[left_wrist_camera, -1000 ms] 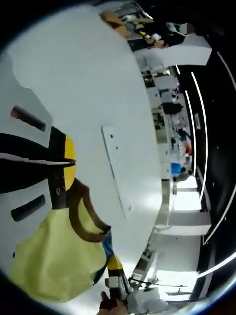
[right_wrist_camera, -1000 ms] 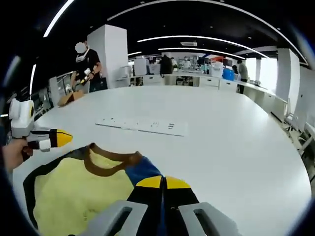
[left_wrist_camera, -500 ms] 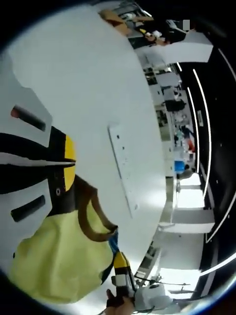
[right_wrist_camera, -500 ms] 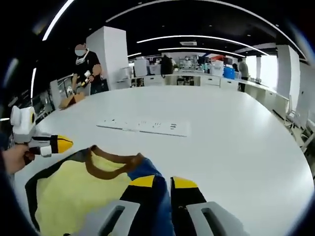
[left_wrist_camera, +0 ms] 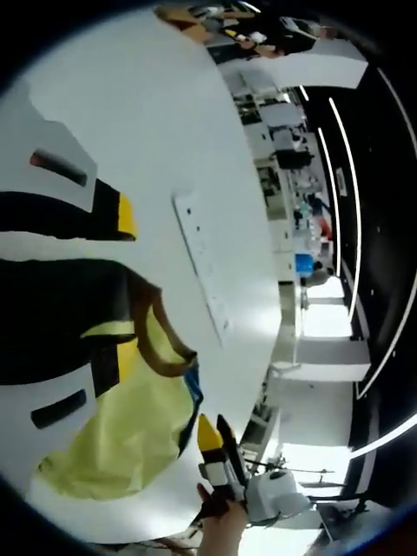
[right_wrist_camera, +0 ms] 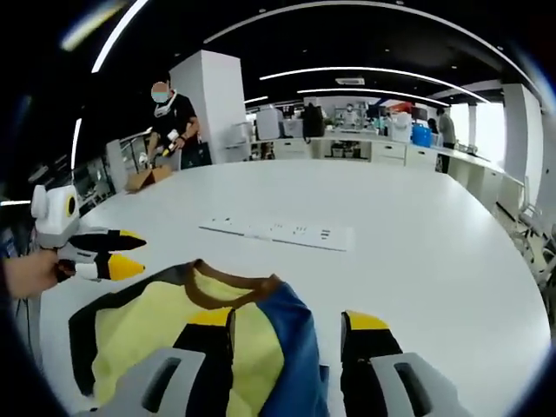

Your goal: Fold the garment on the visible template until the final outline fits inside the template.

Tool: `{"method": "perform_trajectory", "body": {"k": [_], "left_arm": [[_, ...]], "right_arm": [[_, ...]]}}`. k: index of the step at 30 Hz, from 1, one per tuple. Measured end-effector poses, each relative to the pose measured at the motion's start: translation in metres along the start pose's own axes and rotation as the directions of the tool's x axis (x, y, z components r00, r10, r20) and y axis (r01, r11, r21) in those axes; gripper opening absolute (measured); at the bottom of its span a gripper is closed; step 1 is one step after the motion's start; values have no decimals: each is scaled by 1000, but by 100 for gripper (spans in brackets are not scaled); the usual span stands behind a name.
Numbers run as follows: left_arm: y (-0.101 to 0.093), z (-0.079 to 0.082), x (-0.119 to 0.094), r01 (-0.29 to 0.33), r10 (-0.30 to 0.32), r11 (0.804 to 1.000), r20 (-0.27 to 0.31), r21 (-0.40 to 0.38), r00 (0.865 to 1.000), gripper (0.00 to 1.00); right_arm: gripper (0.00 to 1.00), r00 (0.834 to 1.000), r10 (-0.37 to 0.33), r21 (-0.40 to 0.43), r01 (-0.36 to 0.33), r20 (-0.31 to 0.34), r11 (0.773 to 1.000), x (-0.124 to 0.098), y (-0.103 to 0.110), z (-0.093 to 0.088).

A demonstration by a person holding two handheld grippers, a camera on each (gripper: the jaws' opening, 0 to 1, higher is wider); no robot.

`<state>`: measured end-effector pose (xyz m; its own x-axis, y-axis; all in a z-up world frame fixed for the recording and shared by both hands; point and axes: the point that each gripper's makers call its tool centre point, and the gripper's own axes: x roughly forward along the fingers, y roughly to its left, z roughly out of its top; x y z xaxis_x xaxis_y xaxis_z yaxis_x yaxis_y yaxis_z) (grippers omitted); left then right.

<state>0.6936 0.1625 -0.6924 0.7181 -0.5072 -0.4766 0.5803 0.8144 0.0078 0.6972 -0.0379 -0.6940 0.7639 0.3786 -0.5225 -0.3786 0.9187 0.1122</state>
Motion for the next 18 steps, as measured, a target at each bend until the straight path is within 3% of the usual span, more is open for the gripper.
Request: {"method": "perform_trajectory", "body": {"k": [5, 8, 15, 18], "left_arm": [[-19, 1, -12, 62, -62, 998, 8, 23, 998, 59], [-28, 1, -19, 87, -87, 996, 9, 27, 996, 62], [-48, -1, -37, 138, -137, 990, 23, -2, 990, 69], [-58, -2, -44, 149, -149, 988, 17, 29, 989, 72]], "right_arm": [[56, 998, 60, -20, -60, -28, 998, -16, 11, -6], [58, 997, 71, -35, -72, -40, 997, -25, 10, -10], [58, 997, 62, -35, -63, -47, 997, -45, 9, -21], [57, 998, 52, -31, -53, -47, 998, -54, 6, -25]]}}
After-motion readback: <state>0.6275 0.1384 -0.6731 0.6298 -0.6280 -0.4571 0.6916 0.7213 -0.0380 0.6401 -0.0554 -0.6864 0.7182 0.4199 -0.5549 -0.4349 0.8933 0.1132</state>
